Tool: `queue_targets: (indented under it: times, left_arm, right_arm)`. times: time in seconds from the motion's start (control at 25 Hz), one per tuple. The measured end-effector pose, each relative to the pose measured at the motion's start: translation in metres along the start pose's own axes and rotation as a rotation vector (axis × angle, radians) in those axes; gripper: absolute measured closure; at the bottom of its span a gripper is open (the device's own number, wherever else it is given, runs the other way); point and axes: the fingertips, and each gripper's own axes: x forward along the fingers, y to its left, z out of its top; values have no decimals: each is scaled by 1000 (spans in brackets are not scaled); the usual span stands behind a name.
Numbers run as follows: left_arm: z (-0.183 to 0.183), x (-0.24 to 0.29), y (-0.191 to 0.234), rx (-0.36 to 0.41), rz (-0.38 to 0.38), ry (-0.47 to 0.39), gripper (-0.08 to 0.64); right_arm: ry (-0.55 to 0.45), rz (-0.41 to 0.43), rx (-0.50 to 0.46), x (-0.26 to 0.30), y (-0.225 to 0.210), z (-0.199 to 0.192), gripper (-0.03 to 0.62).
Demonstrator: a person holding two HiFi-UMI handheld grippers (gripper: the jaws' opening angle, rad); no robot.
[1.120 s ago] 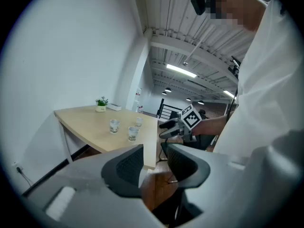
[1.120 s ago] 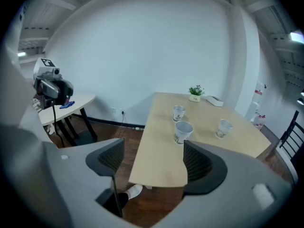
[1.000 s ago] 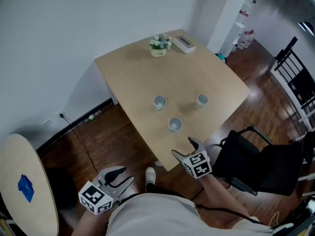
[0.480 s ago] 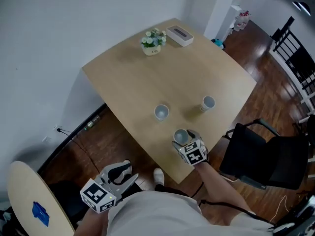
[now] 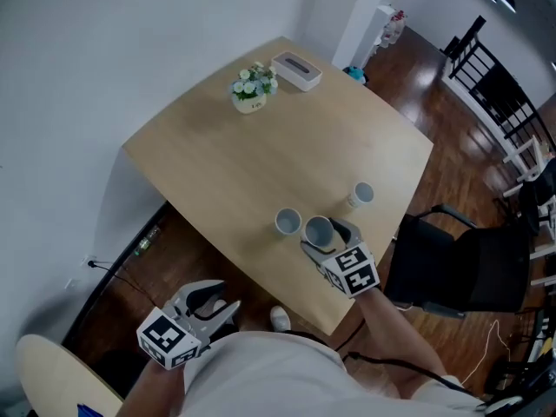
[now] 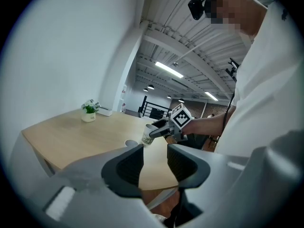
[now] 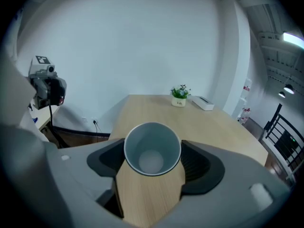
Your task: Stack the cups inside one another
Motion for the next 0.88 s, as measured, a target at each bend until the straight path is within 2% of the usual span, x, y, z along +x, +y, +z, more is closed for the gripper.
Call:
queue_targets:
  times: [0.12, 0.28, 0.6, 0.88]
  left_arm:
    - [6, -6, 11, 16, -21, -8, 407]
    - [4, -20, 25, 16, -25, -12, 407]
    - [-7, -50, 49, 1, 10, 3, 407]
    - [-11, -50, 46, 1, 3, 18, 407]
  right_arm:
    - [-9, -16, 4, 12, 0, 19, 225]
    - [0, -25, 16, 34, 3, 24, 224]
    - [41, -40, 48, 78, 4, 8, 219]
    - [52, -16, 80, 86, 8, -3, 216]
